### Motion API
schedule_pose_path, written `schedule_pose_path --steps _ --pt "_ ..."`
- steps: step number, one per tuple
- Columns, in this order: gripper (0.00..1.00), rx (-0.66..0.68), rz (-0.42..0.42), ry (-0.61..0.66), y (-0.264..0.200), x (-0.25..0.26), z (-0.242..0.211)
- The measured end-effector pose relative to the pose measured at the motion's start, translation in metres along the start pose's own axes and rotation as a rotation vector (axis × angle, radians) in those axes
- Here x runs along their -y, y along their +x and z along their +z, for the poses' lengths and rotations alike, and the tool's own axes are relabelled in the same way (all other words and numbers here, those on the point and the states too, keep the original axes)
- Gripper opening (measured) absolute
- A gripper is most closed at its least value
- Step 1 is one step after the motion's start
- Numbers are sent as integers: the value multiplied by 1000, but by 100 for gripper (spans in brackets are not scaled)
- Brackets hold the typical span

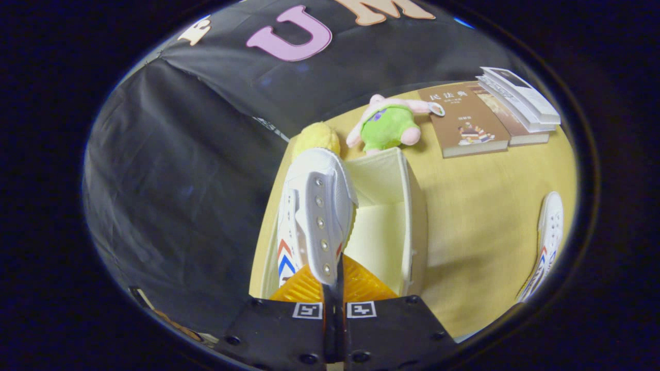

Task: Open the storage box then place both shoes into the box .Put the left shoe in first, then the right shoe, with the right side of both shoes facing outward in a uniform manner.

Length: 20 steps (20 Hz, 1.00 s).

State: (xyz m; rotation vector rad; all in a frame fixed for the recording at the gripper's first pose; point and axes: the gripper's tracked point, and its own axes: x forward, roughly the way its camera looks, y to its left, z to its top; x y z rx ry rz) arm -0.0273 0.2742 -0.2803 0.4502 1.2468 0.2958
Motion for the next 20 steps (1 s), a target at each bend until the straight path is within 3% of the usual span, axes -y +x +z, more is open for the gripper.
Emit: schedule_pose_path --steps 10,14,17,20 --pt "4 -65 -103 -66 43 10 -28" --pt "4 -111 -101 -97 65 1 -48" --pt "37 -95 17 -73 49 -28 -50" --pt "71 -22 62 -131 26 -32 -31"
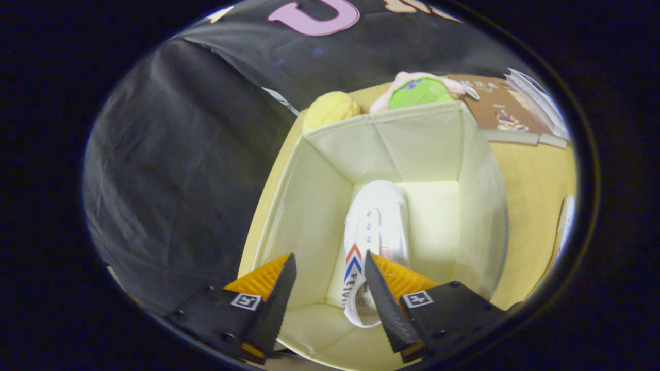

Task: Open the storage box then place both shoes into the box .Put the left shoe in first, then the right shoe, with the right side of both shoes facing outward in a uniform manner.

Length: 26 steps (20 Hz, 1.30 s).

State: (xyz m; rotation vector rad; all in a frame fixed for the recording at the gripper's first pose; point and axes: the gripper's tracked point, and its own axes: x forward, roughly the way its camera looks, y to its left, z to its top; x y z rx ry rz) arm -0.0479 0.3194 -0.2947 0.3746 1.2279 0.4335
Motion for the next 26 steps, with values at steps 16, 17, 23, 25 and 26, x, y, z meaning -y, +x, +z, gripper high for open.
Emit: schedule_pose_path --steps 16,17,23,25,26 --pt "100 266 -230 59 -181 216 28" --pt "100 269 -246 70 -188 232 23" --pt "100 220 -373 72 -215 322 -10" --pt "100 177 -418 46 -213 349 -23" --pt "100 145 -442 26 -211 361 -32"
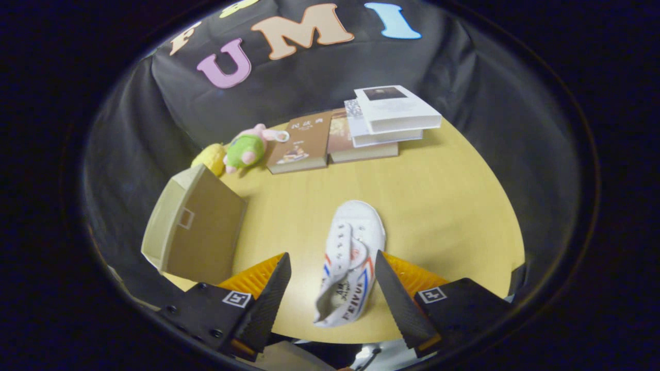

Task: Open the storage box then place both shoes into the box .Put the left shoe in first, then the right shoe, with the right side of both shoes facing outward in a uniform manner.

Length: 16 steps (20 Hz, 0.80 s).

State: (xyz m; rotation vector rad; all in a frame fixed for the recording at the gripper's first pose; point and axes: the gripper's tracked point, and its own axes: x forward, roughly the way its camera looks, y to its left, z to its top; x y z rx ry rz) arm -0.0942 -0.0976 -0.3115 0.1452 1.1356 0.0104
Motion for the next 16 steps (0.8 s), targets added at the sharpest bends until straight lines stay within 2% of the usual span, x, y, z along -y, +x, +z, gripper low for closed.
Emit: schedule_pose_path --steps 5,12,15,16 --pt "100 -112 -24 -104 19 24 -40" --pt "100 -212 -30 -171 54 35 -55" --pt "99 -246 11 -140 58 32 -59" --pt "94 -258 35 -108 60 29 -62"
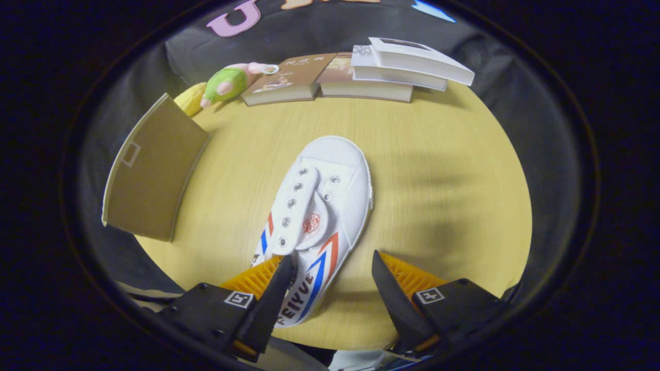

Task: Open the storage box then place both shoes into the box .Put the left shoe in first, then the right shoe, with the right side of both shoes facing outward in a uniform manner.

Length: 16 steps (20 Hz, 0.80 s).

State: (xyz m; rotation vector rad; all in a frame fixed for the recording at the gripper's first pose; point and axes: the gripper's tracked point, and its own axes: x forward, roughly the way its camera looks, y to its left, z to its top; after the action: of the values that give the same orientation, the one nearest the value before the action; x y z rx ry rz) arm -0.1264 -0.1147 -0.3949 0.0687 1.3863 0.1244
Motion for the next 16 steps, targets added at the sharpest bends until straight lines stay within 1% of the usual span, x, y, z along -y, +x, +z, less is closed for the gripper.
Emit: schedule_pose_path --steps 2,6,7,9,10,11,13,14,15,16 --pt "82 -18 63 67 1 -8 -3" --pt "60 -43 86 157 2 -9 -6" --pt "55 -42 86 198 0 -6 -4" --pt "31 -51 98 278 -4 -4 -4" --pt "30 -46 108 315 -5 -6 -4" --pt "18 -34 114 330 -4 -6 -3" --pt "18 -23 116 351 -5 -7 -3" --pt "12 18 120 397 -8 -6 4" --pt "5 11 137 420 -9 -9 2" --pt "5 20 134 454 -9 -4 6"
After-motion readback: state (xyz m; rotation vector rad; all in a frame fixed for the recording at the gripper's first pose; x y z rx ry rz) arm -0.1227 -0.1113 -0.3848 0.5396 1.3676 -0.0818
